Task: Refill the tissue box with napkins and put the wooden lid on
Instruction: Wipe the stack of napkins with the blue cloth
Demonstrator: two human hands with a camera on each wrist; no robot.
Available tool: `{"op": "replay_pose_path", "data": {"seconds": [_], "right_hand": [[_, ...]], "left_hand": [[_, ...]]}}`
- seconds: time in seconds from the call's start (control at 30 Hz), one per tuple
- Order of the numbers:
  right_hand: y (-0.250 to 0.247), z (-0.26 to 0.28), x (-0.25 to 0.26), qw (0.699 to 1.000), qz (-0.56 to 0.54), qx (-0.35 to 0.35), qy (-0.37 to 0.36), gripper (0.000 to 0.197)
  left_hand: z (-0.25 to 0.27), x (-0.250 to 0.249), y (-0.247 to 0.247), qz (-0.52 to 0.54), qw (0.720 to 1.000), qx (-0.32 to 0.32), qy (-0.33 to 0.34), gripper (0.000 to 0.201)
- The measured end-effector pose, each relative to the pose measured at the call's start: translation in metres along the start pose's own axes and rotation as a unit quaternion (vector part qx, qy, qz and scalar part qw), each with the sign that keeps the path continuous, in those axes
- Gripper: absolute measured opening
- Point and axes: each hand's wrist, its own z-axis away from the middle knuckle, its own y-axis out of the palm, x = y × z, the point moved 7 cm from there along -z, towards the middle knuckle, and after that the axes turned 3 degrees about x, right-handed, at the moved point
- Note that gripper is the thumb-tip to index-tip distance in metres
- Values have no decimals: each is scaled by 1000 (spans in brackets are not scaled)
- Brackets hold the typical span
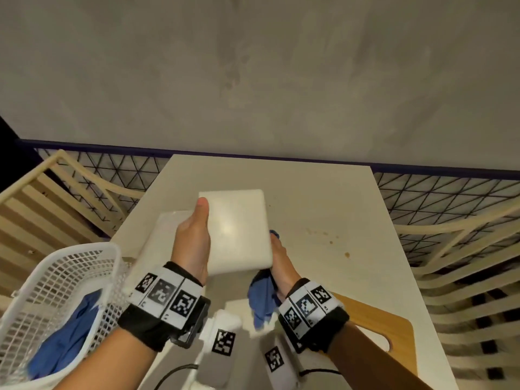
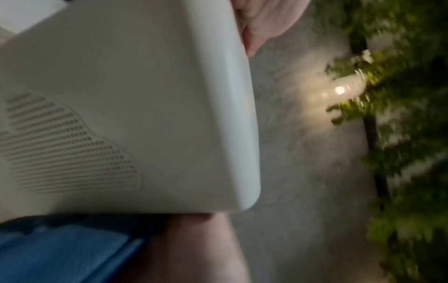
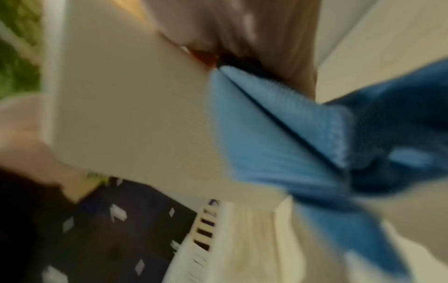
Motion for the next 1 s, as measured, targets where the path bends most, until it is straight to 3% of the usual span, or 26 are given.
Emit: {"op": "replay_pose_path", "data": {"seconds": [0.07,0.13,0.23,0.37,0.43,0.6,0.63,0.7,0.8,0.87,1.0], "right_hand": [[-6,8,3,995,-94,2,23,61],[-17,16,9,985,-165,27,34,50],[-39,16,15,971,-230,64,27,49],[-51,9,15,972,-211,97,27,70],[-61,1,10,981,-178,73,31,76],[-98,-42,-17,991,-122,6,54,93],[-106,-53,-23,992,-113,1,60,91],[-119,-59,-21,995,-80,-22,60,69],[-143,-53,-15,993,-57,-90,57,42],[-158,-52,-17,991,-44,-112,60,26],[-179,-42,-15,986,-34,-146,72,39]], "left_hand": [[-2,-1,19,-56,998,-9,31,29],[-8,-2,35,-122,990,0,63,23],[-19,-1,60,-248,964,37,92,17],[-36,20,94,-376,919,122,17,47],[-44,29,104,-451,876,167,-13,57],[-43,49,115,-635,692,343,33,44],[-43,55,117,-646,671,359,53,34],[-45,61,123,-659,653,353,118,10],[-50,73,137,-667,641,333,183,12],[-51,86,149,-693,608,333,200,24],[-55,123,163,-756,530,350,159,38]]}}
